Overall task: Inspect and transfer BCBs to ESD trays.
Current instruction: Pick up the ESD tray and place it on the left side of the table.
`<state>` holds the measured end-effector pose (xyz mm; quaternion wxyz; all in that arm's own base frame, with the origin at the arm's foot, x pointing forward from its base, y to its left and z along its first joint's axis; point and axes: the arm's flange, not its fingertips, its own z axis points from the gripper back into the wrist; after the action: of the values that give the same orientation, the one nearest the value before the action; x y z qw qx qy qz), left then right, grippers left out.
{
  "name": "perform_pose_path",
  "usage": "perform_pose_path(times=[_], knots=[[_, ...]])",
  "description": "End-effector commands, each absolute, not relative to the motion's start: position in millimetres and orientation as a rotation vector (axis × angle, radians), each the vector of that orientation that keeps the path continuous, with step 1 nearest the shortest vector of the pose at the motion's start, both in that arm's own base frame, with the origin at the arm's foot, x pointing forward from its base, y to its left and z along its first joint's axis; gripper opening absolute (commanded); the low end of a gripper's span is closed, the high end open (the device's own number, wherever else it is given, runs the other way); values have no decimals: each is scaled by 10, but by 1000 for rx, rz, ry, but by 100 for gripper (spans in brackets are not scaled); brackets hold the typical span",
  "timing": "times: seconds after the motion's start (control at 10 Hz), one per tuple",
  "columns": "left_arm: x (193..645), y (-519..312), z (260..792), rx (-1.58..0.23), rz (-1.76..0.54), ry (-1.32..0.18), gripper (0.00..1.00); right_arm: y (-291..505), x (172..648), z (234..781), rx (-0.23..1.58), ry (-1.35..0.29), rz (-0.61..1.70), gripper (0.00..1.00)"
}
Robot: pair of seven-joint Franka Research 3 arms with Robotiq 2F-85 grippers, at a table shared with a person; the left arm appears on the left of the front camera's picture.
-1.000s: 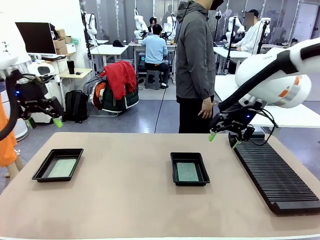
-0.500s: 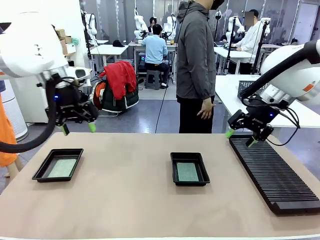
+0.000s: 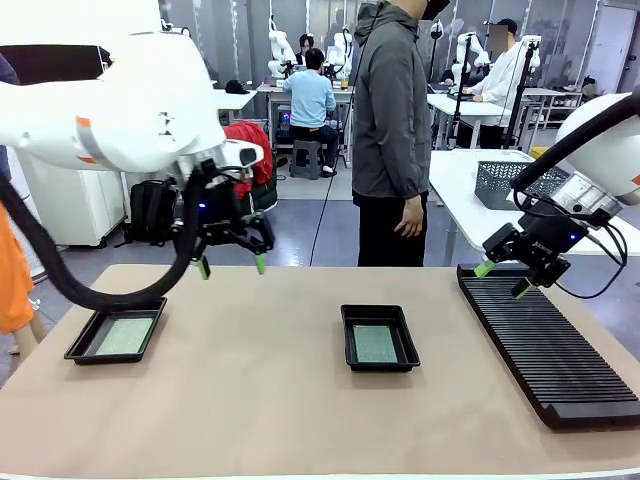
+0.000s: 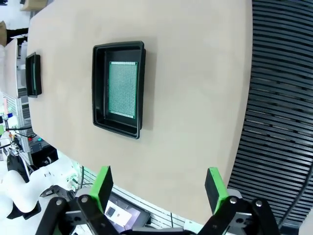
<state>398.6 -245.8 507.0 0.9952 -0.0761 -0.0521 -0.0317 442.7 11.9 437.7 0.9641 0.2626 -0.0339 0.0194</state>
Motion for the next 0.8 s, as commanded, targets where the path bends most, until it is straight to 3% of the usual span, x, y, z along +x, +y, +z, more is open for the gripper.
perform_pose_path(times=[0.0, 0.7], knots=[[4164, -2766, 5016, -135, -51, -114, 100, 234, 4406, 4433, 517, -68, 34, 100], [4392, -3917, 4437, -120, -68, -104, 100, 234, 4406, 4433, 517, -68, 34, 100]])
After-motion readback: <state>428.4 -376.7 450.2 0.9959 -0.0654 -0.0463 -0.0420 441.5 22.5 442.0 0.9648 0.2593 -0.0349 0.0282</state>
